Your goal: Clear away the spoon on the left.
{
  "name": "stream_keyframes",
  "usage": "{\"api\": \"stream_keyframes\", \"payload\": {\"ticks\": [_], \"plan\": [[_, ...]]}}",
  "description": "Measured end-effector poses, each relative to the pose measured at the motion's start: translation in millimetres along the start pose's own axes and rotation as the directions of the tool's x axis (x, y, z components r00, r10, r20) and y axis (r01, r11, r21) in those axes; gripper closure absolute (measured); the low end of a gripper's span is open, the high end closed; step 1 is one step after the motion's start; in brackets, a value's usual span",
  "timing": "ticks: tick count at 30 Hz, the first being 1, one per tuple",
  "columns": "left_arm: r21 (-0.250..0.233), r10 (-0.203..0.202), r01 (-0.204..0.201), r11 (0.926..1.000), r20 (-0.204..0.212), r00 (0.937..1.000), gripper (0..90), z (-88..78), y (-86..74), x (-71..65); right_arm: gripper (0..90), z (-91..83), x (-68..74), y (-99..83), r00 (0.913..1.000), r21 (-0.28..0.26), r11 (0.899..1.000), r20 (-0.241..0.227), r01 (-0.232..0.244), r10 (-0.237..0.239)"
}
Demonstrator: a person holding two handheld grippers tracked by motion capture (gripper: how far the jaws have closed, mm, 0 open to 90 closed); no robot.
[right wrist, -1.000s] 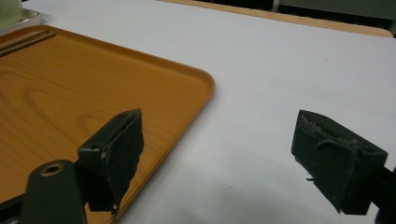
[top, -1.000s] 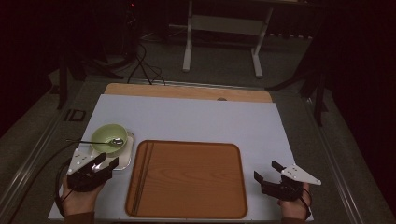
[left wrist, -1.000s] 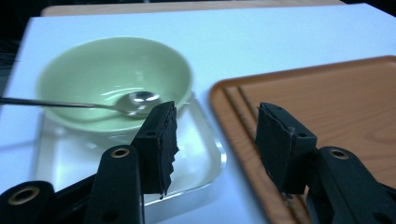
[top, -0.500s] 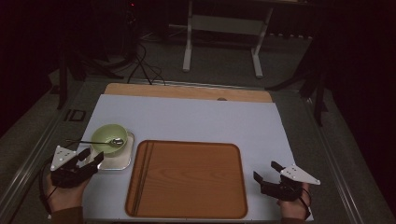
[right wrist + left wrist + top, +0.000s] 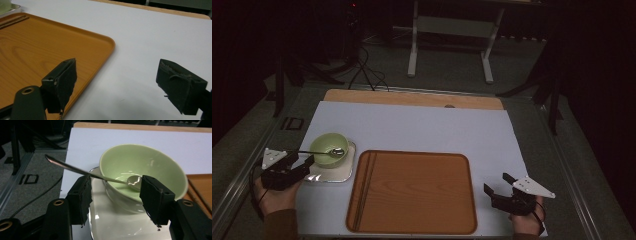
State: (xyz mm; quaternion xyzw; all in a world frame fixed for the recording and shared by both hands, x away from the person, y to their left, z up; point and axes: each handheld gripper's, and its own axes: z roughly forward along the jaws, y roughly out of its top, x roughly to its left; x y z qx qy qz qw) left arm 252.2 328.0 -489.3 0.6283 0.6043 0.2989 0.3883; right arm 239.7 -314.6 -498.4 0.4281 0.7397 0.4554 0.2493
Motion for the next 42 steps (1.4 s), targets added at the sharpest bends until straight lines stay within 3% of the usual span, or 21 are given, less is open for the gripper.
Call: {"api": "stream_keyframes", "payload": {"ticks": [11,18,26,32,39,42], "plan": [[0.025,-0.047,0.048,0.9985,-0.046,0.9978,44.1,21.0,7.3,9.7,16.7,0.1,0.2,0.1,1.0,0.002,1.0,-0.002,-0.001,0.001],[0.0,-0.101,0.101,0.9949,-0.033,0.9944,57.8,24.4,9.4,14.7,16.7,0.3,0.0,0.1,1.0,0.003,1.0,-0.001,-0.002,0.002],[-0.012,-0.118,0.118,0.9929,-0.022,0.9927,70.1,22.8,11.6,13.8,16.7,0.6,0.2,0.2,1.0,0.005,1.0,-0.001,0.002,-0.002],[-0.048,-0.094,0.094,0.9944,-0.009,0.9955,78.4,14.7,19.5,6.3,16.7,0.7,0.3,0.3,1.0,0.006,1.0,-0.001,0.002,-0.002],[-0.097,-0.03,0.032,0.9947,0.017,0.9994,87.3,8.2,30.0,-6.7,16.7,0.7,0.3,0.3,1.0,0.006,1.0,-0.002,0.002,-0.002],[-0.105,0.001,0.0,0.9945,0.008,1.0,89.2,6.6,34.1,-12.0,16.7,0.7,0.1,0.3,1.0,0.006,1.0,-0.001,0.002,-0.002]]}}
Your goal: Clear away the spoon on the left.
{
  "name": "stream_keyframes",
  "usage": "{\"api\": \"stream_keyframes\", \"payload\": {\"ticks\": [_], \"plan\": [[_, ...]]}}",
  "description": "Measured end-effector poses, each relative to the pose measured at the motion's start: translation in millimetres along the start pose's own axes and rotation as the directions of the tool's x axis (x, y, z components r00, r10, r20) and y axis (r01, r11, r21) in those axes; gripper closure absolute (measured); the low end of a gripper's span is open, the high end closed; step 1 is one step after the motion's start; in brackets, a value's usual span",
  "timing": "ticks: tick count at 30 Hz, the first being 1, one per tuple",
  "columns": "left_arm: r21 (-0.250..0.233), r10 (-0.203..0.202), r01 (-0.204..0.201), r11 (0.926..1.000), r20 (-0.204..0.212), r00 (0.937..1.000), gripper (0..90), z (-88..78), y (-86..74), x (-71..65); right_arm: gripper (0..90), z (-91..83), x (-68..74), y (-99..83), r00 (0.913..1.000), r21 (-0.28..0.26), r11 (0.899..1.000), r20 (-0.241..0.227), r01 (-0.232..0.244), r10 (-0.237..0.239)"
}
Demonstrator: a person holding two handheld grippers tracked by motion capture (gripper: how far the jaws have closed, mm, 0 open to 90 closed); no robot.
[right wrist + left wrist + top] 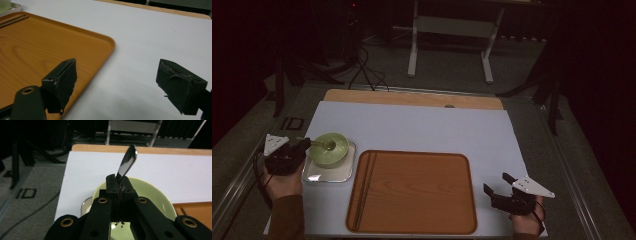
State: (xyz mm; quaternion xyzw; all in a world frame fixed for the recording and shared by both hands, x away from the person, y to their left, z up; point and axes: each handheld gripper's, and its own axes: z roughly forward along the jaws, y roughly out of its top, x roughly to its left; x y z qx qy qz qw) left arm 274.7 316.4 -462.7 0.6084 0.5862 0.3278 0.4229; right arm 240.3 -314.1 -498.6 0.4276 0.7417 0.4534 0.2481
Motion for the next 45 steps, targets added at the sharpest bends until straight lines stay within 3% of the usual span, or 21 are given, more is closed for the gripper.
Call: {"api": "stream_keyframes", "payload": {"ticks": [5,19,34,39,45], "plan": [[0.001,0.035,-0.035,0.9994,0.008,0.9993,89.6,0.0,4.5,-6.2,16.7,0.1,0.0,0.0,1.0,0.0,1.0,0.0,0.0,0.0],[-0.029,0.053,-0.052,0.9982,0.024,0.9983,89.5,-6.3,12.0,-12.9,16.7,0.5,0.3,0.0,1.0,0.0,1.0,-0.001,0.001,-0.001],[-0.068,0.106,-0.103,0.9924,0.036,0.9938,89.6,-24.1,23.0,-22.2,16.7,-0.2,0.1,0.0,1.0,-0.002,1.0,0.0,-0.001,0.001],[-0.084,0.131,-0.127,0.9884,0.046,0.9903,89.6,-33.0,30.3,-28.0,16.7,-0.2,0.2,0.1,1.0,-0.001,1.0,0.0,0.0,0.0],[-0.091,0.165,-0.157,0.9834,0.093,0.9818,89.5,-44.2,39.6,-39.7,16.7,-0.1,0.2,0.1,1.0,0.0,1.0,0.0,0.001,-0.001]]}}
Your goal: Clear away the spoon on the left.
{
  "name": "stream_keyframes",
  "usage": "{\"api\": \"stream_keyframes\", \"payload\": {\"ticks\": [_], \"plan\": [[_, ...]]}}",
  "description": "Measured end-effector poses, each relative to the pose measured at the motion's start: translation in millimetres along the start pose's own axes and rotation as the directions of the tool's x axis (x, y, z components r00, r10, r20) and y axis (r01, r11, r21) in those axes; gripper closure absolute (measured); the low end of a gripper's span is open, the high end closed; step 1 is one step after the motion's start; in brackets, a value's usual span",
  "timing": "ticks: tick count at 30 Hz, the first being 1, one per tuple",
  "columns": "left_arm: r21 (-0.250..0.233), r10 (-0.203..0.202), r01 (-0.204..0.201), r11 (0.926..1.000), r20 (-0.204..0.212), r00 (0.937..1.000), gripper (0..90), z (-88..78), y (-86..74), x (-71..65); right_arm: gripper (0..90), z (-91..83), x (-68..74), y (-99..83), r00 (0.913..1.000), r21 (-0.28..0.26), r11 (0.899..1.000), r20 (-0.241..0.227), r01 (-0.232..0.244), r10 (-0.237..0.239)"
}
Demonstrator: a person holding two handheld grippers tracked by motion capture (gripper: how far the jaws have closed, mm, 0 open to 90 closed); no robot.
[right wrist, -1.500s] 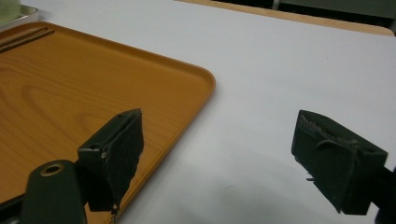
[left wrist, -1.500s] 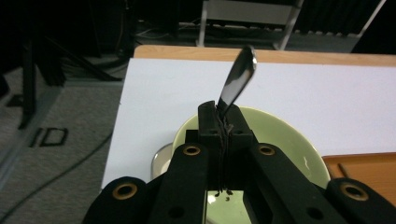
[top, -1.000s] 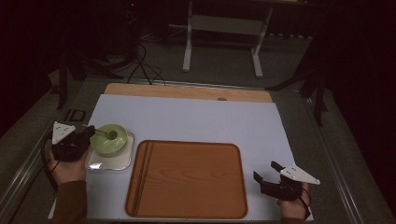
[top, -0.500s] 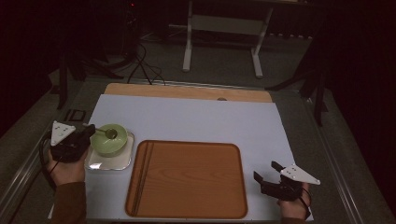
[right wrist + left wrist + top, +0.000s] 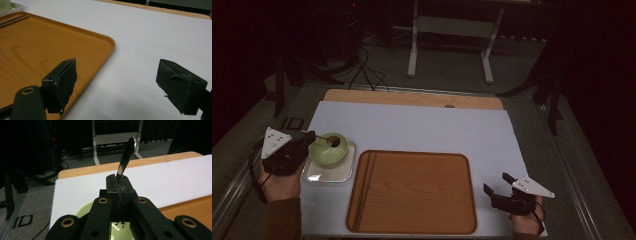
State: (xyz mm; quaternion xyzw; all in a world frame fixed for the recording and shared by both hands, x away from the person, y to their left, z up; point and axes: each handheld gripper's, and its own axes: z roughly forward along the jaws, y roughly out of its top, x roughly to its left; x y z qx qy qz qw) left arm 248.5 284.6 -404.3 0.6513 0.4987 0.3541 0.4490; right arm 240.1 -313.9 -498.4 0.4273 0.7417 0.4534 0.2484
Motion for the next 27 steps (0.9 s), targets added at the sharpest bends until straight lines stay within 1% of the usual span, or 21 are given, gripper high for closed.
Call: {"api": "stream_keyframes", "payload": {"ticks": [5,10,13,17,18,19,20,24,27], "plan": [[0.006,0.019,-0.02,0.9998,0.062,0.9979,89.5,-2.8,5.3,-9.5,16.7,0.0,0.1,0.0,1.0,0.0,1.0,-0.001,0.001,-0.001],[0.011,0.026,-0.027,0.9996,0.119,0.9925,89.5,-3.4,7.4,-17.0,16.7,0.0,0.1,0.0,1.0,0.0,1.0,-0.001,0.001,-0.001],[0.02,0.04,-0.043,0.9989,0.15,0.9879,89.5,-3.6,7.9,-21.9,16.7,0.2,0.1,0.0,1.0,0.001,1.0,0.0,0.002,-0.002],[0.03,0.058,-0.065,0.9975,0.197,0.9787,89.4,-4.2,8.4,-28.4,16.7,0.2,0.3,0.0,1.0,0.001,1.0,-0.001,0.002,-0.002],[0.029,0.057,-0.064,0.9975,0.204,0.9772,89.4,-4.5,8.5,-29.8,16.7,0.1,0.2,0.0,1.0,0.0,1.0,-0.001,0.002,-0.002],[0.029,0.057,-0.064,0.9975,0.204,0.9772,89.4,-4.5,8.5,-29.8,16.7,0.1,0.2,0.0,1.0,0.0,1.0,-0.001,0.002,-0.002],[0.031,0.062,-0.07,0.997,0.218,0.9739,89.4,-5.0,9.0,-31.9,16.7,0.1,0.3,0.0,1.0,0.001,1.0,-0.001,0.001,-0.001],[0.04,0.069,-0.081,0.9959,0.248,0.9662,89.4,-6.2,10.2,-37.8,16.7,0.2,0.2,0.0,1.0,0.0,1.0,-0.001,0.002,-0.002],[0.047,0.069,-0.085,0.9953,0.274,0.9593,89.4,-7.0,10.9,-41.3,16.7,0.1,0.2,0.0,1.0,0.0,1.0,-0.001,0.002,-0.002]]}}
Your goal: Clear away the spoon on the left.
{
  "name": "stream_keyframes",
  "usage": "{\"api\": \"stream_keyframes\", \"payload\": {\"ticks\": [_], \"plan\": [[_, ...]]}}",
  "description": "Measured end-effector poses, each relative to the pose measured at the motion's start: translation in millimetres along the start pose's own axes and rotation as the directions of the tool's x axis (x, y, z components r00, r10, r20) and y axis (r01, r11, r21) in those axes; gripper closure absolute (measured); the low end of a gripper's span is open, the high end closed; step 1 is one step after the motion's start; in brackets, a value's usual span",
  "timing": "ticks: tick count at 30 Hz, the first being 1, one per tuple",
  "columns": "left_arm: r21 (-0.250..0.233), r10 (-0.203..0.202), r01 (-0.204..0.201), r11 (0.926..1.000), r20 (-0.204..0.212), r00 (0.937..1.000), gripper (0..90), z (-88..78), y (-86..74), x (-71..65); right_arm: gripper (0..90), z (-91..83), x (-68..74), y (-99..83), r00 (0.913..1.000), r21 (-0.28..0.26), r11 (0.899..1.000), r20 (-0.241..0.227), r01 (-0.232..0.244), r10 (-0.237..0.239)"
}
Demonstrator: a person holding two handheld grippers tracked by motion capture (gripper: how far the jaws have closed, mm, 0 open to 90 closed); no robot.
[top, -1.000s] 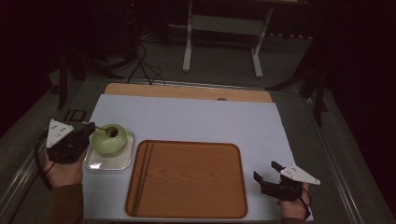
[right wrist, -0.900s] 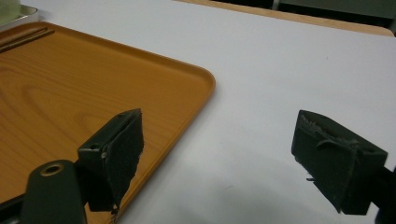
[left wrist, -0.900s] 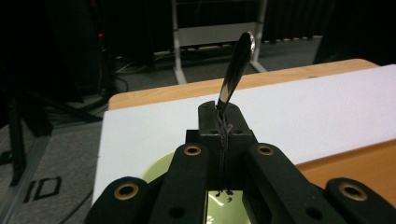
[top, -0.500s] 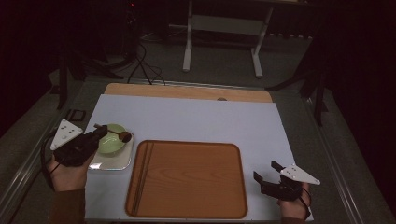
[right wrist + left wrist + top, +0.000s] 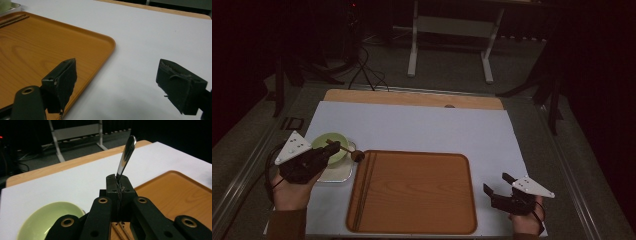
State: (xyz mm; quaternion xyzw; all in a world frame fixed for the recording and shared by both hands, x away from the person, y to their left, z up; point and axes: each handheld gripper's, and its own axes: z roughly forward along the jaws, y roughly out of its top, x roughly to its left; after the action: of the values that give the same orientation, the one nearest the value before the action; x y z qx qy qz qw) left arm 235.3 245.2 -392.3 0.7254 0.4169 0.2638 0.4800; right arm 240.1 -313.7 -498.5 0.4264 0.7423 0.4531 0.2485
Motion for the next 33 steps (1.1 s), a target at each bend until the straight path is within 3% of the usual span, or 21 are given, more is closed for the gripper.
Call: {"api": "stream_keyframes", "payload": {"ticks": [9,17,33], "plan": [[0.034,-0.012,0.009,0.9994,0.077,0.997,89.4,3.0,-1.7,-6.2,16.7,0.1,0.2,0.0,1.0,0.001,1.0,0.0,-0.002,0.002],[0.09,-0.011,0.001,0.996,0.115,0.9933,89.4,10.4,-6.7,-12.1,16.7,0.5,0.0,-0.1,1.0,0.001,1.0,-0.001,0.001,-0.001],[0.18,-0.045,0.008,0.9836,0.201,0.9785,89.2,16.6,-18.5,-25.4,16.7,0.6,0.1,-0.1,1.0,0.001,1.0,-0.001,0.002,-0.002]]}}
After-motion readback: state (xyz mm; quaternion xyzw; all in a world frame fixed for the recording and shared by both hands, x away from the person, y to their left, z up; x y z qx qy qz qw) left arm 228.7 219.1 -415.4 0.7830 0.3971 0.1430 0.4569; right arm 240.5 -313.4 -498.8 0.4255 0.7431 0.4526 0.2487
